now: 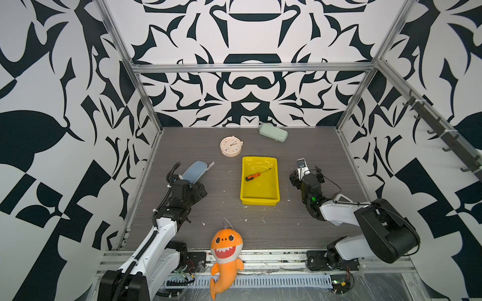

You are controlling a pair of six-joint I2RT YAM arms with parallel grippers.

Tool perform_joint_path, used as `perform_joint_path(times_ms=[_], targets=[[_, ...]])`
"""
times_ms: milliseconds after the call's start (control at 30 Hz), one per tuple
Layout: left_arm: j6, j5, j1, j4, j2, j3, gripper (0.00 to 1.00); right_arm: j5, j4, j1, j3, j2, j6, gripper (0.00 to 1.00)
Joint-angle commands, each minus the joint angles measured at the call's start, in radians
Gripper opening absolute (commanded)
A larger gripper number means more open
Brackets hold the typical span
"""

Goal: Put the screwdriver in the bin

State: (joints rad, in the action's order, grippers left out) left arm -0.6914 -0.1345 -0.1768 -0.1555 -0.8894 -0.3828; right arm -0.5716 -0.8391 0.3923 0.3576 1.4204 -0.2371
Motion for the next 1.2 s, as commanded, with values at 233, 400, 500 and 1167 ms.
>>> perform_joint_path(times_ms=[233,400,500,1167], targets=[[-0.008,-0.008,0.000,-0.004,-0.009,-0.038,0.99,0.038,-0.276,-0.079,-0.094,0.097,0.097,1.00],[-0.009,-0.005,0.000,-0.004,-0.003,-0.038,0.99,0.097,-0.366,-0.206,-0.114,0.175,0.221,1.00],[-0.009,-0.005,0.000,0.004,0.003,-0.032,0.99,0.113,-0.170,-0.206,-0.040,0.142,0.236,0.99],[0.254,-0.280,0.000,0.067,-0.121,-0.297,0.99,0.213,-0.197,-0.216,-0.054,0.144,0.196,0.99]])
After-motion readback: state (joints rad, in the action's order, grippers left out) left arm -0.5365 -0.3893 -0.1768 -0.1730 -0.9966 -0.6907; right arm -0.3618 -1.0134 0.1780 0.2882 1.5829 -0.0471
